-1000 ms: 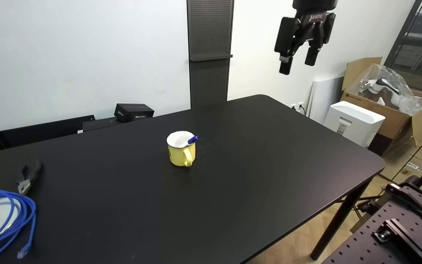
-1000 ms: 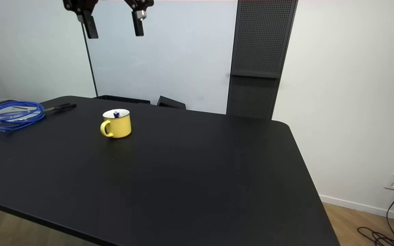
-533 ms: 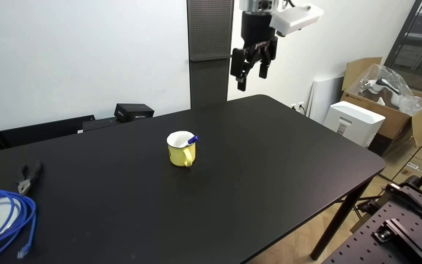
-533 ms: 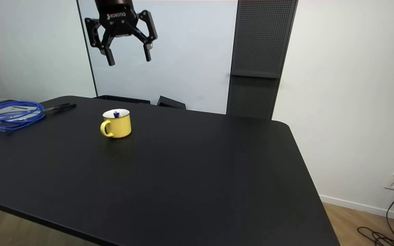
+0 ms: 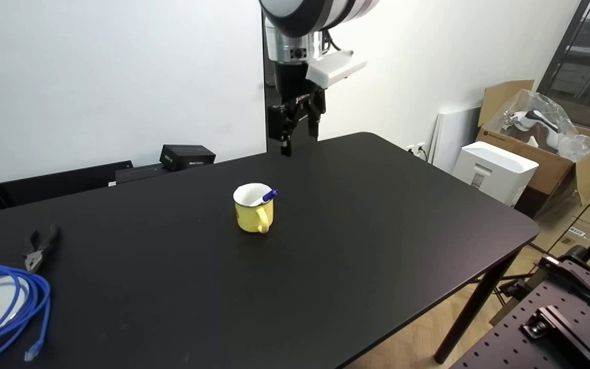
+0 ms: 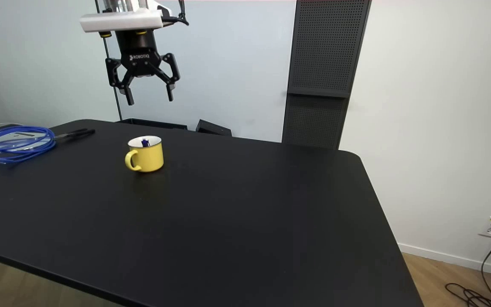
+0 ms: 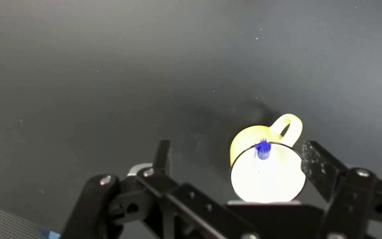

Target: Take the marker from the cup and put it on the table

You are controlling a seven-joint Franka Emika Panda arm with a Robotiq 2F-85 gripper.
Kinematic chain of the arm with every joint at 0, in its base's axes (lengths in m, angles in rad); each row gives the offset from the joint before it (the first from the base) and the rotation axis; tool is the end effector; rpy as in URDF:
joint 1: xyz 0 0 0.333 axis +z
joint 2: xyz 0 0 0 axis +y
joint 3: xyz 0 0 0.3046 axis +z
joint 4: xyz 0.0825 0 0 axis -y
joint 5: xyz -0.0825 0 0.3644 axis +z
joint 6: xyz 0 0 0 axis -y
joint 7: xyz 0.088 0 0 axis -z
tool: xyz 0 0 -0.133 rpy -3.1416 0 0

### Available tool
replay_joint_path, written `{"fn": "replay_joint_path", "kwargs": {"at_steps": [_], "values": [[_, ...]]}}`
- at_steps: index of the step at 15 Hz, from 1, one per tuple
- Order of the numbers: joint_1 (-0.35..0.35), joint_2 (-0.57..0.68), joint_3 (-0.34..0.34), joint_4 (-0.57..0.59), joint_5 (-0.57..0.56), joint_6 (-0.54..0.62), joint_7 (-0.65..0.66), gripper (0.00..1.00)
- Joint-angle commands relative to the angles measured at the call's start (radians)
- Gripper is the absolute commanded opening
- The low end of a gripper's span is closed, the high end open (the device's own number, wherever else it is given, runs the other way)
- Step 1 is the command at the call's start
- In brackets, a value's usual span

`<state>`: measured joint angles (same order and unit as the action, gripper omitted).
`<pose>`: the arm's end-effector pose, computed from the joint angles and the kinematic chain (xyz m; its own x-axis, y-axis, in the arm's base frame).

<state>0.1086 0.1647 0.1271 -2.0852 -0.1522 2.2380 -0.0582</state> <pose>0.5401 0.1212 0.3222 0.9262 0.3766 -0.0199 0.3767 -0.9213 0.0965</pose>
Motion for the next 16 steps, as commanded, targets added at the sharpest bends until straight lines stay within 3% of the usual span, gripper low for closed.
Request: {"fn": "replay_joint_path", "kwargs": {"at_steps": [1, 6, 16], "values": [[0.032, 0.096, 0.016, 0.101, 0.006, -0.035, -0.018, 1.0], [0.053, 0.156, 0.018, 0.146, 0.002, -0.025, -0.032, 1.0], [0.055, 0.187, -0.002, 0.122, -0.019, 0.043, 0.0, 1.0]]}}
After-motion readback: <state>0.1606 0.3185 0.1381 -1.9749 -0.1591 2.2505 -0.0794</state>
